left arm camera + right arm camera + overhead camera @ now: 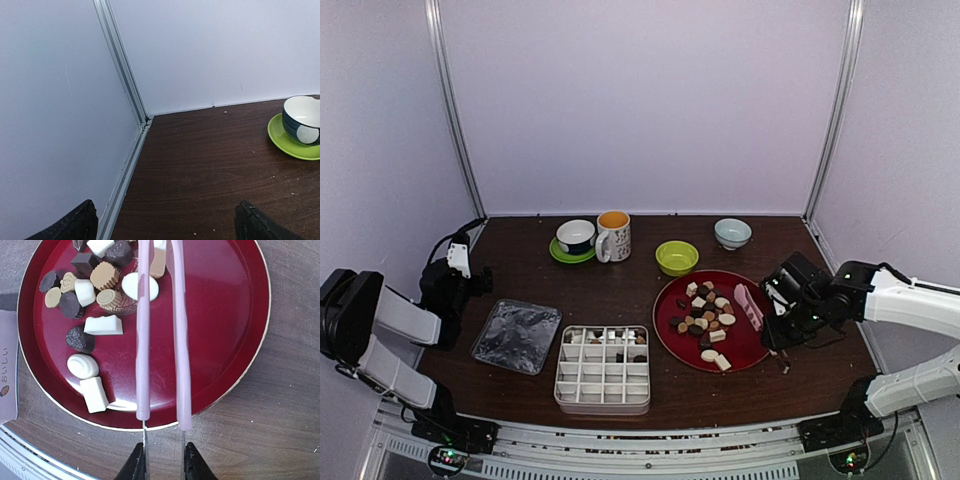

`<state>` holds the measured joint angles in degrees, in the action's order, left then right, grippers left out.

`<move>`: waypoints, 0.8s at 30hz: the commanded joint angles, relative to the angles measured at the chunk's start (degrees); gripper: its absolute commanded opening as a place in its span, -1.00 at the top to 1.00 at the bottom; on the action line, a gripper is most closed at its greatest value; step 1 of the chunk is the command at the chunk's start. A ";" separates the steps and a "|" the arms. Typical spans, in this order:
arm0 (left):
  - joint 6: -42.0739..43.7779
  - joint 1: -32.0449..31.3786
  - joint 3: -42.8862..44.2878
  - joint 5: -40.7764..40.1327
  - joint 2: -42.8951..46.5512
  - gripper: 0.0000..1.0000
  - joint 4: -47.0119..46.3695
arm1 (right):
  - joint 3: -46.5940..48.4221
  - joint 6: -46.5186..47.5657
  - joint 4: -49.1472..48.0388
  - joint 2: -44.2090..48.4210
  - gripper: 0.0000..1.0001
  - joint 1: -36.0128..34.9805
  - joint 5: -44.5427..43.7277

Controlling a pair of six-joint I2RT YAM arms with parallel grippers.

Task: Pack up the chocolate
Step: Pick up the clamp from the plate.

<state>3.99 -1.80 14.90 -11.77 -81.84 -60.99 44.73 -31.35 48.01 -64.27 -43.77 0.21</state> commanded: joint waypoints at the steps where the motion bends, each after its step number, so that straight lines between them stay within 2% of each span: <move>1: -0.04 0.49 0.92 -0.22 0.04 -0.96 -1.54 | -0.63 -0.31 0.77 1.43 0.50 -0.40 2.92; 24: -0.11 0.52 0.92 -0.34 0.02 -0.96 -1.56 | 0.49 0.74 0.55 -0.67 0.50 -0.36 3.21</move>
<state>3.99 -1.80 14.90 -11.77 -81.84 -60.99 44.53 -31.22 48.64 -64.73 -43.90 3.22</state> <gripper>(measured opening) 0.978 0.251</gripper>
